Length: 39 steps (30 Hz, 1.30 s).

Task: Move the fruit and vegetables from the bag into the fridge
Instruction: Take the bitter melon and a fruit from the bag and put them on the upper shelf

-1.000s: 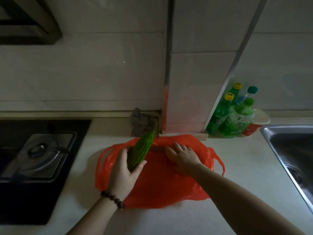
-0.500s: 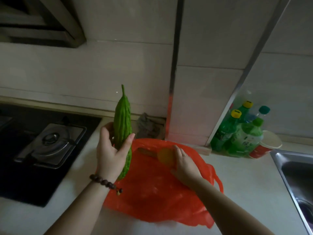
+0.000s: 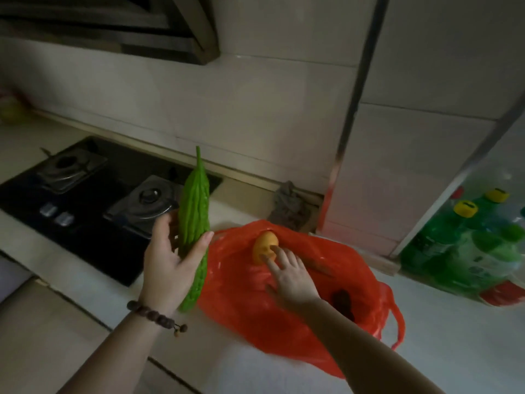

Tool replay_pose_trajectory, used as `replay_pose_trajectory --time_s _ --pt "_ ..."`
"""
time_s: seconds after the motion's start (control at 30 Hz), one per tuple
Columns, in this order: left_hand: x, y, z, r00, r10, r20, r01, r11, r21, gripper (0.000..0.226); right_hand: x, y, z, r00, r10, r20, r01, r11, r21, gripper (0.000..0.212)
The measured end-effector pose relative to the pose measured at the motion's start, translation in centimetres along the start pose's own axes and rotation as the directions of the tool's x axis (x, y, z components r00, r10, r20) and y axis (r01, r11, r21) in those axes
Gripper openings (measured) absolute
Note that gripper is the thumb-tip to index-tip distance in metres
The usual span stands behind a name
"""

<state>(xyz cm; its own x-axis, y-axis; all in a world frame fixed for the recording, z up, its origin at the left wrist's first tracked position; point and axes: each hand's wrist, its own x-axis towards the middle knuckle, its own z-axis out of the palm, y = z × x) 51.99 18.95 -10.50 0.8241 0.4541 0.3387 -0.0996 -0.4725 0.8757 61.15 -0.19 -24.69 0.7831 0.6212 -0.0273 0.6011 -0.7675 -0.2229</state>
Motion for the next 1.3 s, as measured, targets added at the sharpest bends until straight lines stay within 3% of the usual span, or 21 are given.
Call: replay_pose_trajectory --time_s 0.3,0.43,0.63,0.83,1.07,1.3 --pt "-1.1 -2.7 -6.2 0.992 -0.104 -0.069 0.108 0.993 0.047 0.042 7.1 -0.1 1.0 0.978 0.116 0.175 -0.108 0.993 -0.057 0.071" --pt "-1.3 -4.0 -9.2 0.982 -0.158 -0.106 0.161 0.986 0.028 0.039 7.4 -0.6 1.0 0.984 0.133 0.114 -0.128 0.99 -0.05 0.053" --pt "-0.5 -7.2 -15.2 0.97 -0.166 -0.177 0.174 0.984 0.031 0.035 6.3 -6.1 -1.3 0.978 0.2 -0.058 -0.196 0.979 0.058 0.069" --pt "0.5 -12.1 -23.9 0.953 -0.175 -0.246 0.184 0.983 0.012 0.046 8.3 -19.8 -4.1 0.975 0.112 -0.193 -0.053 0.957 0.285 0.068" --pt "-1.3 -15.8 -39.3 0.9 -0.192 -0.392 0.208 0.978 0.0 0.031 14.0 -42.3 -2.3 0.978 -0.127 -0.165 0.179 0.918 0.354 0.067" --pt "-3.0 -19.8 -55.4 0.798 -0.161 -0.581 0.28 0.952 0.121 0.033 18.3 -60.5 -0.7 0.873 -0.442 -0.206 0.488 0.791 0.368 0.066"
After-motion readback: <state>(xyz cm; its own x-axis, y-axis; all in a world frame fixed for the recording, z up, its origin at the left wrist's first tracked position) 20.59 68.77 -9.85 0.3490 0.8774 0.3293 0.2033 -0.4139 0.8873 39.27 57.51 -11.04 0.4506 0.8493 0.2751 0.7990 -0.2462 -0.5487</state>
